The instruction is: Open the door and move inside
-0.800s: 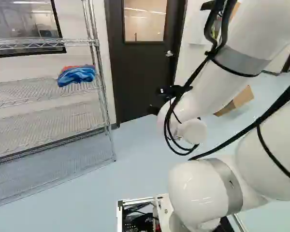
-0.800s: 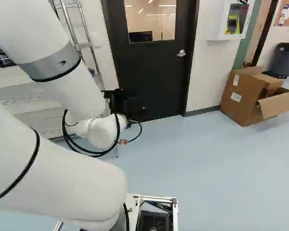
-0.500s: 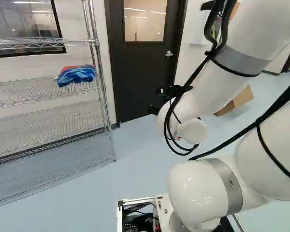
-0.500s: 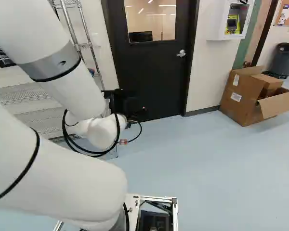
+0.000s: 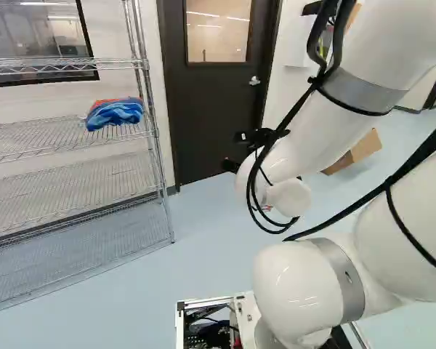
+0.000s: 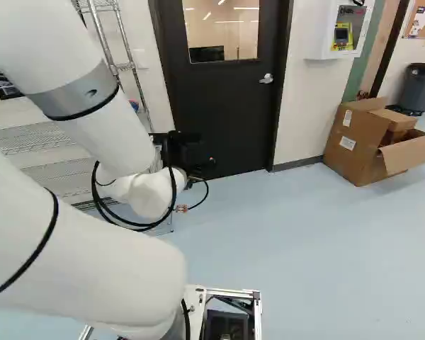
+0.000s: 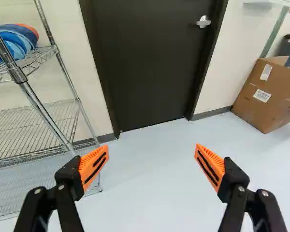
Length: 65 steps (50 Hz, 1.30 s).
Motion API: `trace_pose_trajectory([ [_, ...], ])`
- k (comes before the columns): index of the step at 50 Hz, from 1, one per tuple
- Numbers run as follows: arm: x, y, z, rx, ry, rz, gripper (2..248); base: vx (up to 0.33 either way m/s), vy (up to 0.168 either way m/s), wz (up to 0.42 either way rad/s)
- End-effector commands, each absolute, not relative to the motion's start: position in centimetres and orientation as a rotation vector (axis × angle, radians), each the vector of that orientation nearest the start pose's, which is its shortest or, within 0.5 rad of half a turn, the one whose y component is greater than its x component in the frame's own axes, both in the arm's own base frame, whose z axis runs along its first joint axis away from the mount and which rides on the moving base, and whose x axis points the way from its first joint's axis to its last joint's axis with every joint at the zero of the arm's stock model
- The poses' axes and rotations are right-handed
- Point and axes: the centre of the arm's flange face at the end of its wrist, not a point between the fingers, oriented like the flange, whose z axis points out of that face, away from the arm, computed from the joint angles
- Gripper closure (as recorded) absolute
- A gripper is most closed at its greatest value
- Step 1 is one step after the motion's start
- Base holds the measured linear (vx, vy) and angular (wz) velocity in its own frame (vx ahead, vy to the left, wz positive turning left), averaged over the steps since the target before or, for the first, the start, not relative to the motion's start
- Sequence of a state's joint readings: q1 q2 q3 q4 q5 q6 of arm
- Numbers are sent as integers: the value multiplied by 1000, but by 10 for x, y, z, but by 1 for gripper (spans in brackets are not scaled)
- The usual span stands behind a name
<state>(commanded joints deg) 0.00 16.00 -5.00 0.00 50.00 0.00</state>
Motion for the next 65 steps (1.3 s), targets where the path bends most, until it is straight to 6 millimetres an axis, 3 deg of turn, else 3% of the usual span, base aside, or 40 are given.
trace_pose_trajectory([
  [65,270,0,366,-2558,0,-1824,3,144,-50,-3],
])
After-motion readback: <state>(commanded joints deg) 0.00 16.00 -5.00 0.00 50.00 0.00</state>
